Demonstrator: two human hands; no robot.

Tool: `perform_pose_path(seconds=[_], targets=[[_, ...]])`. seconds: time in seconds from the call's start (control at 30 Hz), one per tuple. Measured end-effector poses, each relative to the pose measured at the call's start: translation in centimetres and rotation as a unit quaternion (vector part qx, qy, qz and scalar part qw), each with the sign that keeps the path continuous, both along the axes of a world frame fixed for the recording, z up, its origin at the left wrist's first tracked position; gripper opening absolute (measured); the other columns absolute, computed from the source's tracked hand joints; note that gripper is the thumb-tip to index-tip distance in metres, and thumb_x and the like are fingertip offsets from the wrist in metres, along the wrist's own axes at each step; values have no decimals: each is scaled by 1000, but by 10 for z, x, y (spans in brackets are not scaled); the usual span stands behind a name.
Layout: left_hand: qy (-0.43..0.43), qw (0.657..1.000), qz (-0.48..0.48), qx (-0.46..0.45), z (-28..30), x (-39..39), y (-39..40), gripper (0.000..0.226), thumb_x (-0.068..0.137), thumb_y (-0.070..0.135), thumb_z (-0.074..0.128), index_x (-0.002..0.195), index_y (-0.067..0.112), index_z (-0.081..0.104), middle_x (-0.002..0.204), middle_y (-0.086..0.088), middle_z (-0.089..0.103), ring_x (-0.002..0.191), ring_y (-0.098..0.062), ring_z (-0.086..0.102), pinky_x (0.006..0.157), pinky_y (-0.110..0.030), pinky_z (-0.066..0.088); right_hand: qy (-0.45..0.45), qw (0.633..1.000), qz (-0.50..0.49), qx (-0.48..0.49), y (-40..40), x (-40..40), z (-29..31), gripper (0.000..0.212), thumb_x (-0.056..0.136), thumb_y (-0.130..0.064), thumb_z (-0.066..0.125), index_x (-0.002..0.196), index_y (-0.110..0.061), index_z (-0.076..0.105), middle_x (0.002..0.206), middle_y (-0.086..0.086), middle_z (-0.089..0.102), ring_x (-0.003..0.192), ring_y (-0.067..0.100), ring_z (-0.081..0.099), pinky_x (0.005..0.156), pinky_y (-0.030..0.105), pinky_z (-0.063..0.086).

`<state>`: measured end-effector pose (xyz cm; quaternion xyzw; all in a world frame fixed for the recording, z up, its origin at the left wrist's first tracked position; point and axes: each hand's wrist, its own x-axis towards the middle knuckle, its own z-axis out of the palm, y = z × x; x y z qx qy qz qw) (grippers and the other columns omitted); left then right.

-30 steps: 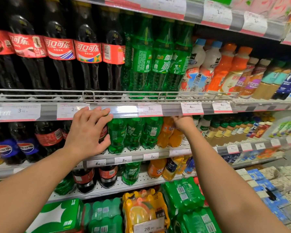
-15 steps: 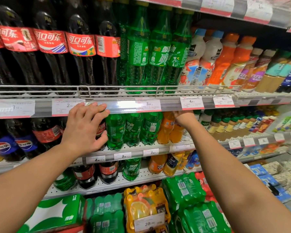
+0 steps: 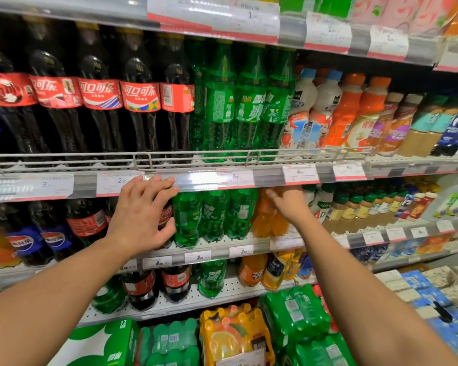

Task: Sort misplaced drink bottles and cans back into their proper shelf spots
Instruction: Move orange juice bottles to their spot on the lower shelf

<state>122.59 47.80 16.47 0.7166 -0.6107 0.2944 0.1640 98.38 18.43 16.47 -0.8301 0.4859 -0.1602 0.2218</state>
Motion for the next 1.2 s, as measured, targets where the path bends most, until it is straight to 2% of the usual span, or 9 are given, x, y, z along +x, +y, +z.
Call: perform_pose_path(seconds=[0.1,0.23,0.33,0.47,0.6,0.8,0.9,1.0,1.2], targets=[[-2,1000,3,2,1,-3,0,64,77,46,53,132,14,56,137,-7,56,125,-38,51,113,-53,27,45,998,5,-38,28,-14,6,40,105,-42,56,78,-13,49,80,2,55,78,24,57,61,32,44],[11,1000,1,10,7,-4,0,64,76,46,54,132,16,56,137,-5,55,124,-37,51,112,-54,29,37,995,30,-85,46,-27,-7,33,103,-41,57,114,-11,50,113,9,55,107,31,59,82,41,44],[12,1000,9,26,10,-5,2,65,76,47,54,132,16,57,138,-4,55,122,-34,50,113,-53,28,10,993,94,-70,66,-34,-9,53,102,-33,59,150,-13,46,147,7,55,130,28,56,105,41,47],[16,999,15,42,13,-8,6,65,76,47,53,134,16,56,142,-5,53,128,-33,49,116,-53,27,76,976,204,0,99,-37,1,46,101,-37,61,144,-20,55,134,4,68,114,24,67,99,42,54],[32,993,39,103,23,-18,10,68,76,40,56,140,16,51,149,-6,49,136,-31,42,119,-53,26,204,932,277,115,135,-34,17,53,99,-45,65,147,-24,53,137,5,65,117,25,64,96,36,51],[28,975,35,218,51,-32,38,64,86,44,49,146,22,45,162,-4,31,144,-29,34,117,-45,31,206,922,315,88,181,-20,42,56,98,-48,65,148,-27,50,137,1,67,110,18,66,95,33,52],[54,974,32,218,66,-34,71,49,90,42,52,135,25,54,147,2,48,131,-24,46,99,-42,47,206,923,316,80,201,-8,53,60,96,-53,65,149,-30,49,136,-2,67,108,16,69,98,34,53],[96,971,43,214,83,-24,110,33,92,43,50,120,29,60,123,8,58,115,-18,54,81,-38,50,210,920,323,77,229,8,68,60,97,-53,65,149,-29,49,141,-1,64,111,17,68,102,36,53],[123,963,54,232,117,7,199,28,91,46,49,112,33,64,110,10,67,102,-18,63,80,-37,52,215,915,338,57,302,50,92,58,97,-53,65,148,-29,50,133,0,66,113,19,67,101,37,53]])
